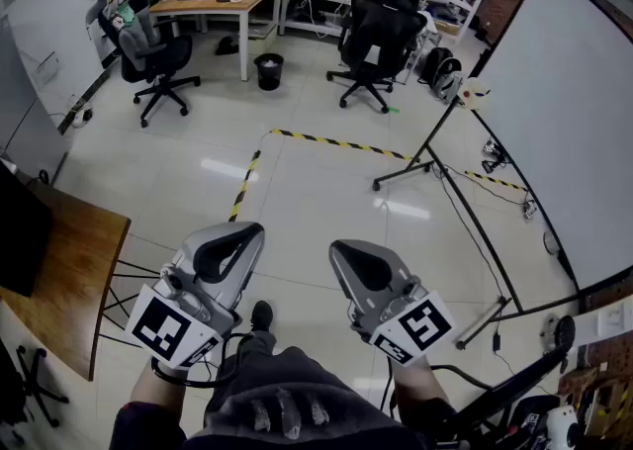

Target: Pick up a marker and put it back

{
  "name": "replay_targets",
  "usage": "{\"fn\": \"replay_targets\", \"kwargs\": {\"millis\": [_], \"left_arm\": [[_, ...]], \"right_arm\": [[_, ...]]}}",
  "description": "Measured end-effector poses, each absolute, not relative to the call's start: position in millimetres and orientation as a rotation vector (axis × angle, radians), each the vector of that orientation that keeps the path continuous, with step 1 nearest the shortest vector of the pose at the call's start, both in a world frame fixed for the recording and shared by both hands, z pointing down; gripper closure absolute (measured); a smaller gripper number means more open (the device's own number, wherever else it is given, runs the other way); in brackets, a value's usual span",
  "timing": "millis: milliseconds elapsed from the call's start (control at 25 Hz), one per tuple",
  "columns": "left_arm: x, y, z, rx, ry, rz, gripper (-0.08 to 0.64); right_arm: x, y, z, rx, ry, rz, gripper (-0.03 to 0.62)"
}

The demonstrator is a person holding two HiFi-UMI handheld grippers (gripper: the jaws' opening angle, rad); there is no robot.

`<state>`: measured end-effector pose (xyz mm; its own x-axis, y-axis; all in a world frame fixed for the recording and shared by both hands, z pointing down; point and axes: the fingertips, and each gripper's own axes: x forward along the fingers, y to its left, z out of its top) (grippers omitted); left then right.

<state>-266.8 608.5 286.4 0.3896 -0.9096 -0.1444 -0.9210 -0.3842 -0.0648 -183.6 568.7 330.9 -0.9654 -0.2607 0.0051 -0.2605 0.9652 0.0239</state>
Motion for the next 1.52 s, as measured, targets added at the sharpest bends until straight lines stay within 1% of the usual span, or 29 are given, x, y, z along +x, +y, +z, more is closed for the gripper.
{"fn": "replay_targets", "kwargs": {"millis": [280, 400, 520, 720, 880, 1040, 1200, 1360, 1520], "left_arm": [[-288.6, 484.3, 308.1, -2.655, 1.543, 0.133, 0.554], [-300.3, 427.5, 309.2, -2.734, 1.433, 0.141, 0.554], [-295.2, 370.2, 305.0, -2.803, 1.302, 0.19, 0.554], [-255.7, 290.4, 307.9, -2.891, 1.079, 0.126, 0.554], [-225.0, 231.0, 311.0, -2.932, 0.984, 0.106, 0.554], [-187.1, 163.2, 320.6, -2.942, 0.961, 0.049, 0.554], [-145.1, 92.3, 308.6, -2.927, 0.966, 0.047, 0.554], [-109.3, 30.1, 305.8, -2.957, 1.014, 0.094, 0.554], [-88.9, -27.1, 307.6, -2.919, 1.038, 0.054, 0.554]], "right_arm": [[-191.2, 451.6, 346.8, 0.624, -3.005, -0.013, 0.591], [-197.2, 403.1, 343.6, 0.728, -2.971, 0.001, 0.591], [-191.0, 354.4, 339.4, 0.868, -2.956, 0.012, 0.591], [-157.2, 286.8, 333.8, 1.084, -2.916, 0.041, 0.591], [-124.5, 233.0, 336.5, 1.208, -2.882, 0.037, 0.591], [-83.6, 166.1, 343.7, 1.261, -2.876, 0.047, 0.591], [-43.4, 94.3, 344.3, 1.242, -2.878, 0.064, 0.591], [-15.2, 31.5, 343.0, 1.205, -2.883, 0.075, 0.591], [0.8, -20.3, 339.4, 1.192, -2.887, 0.07, 0.591]]}}
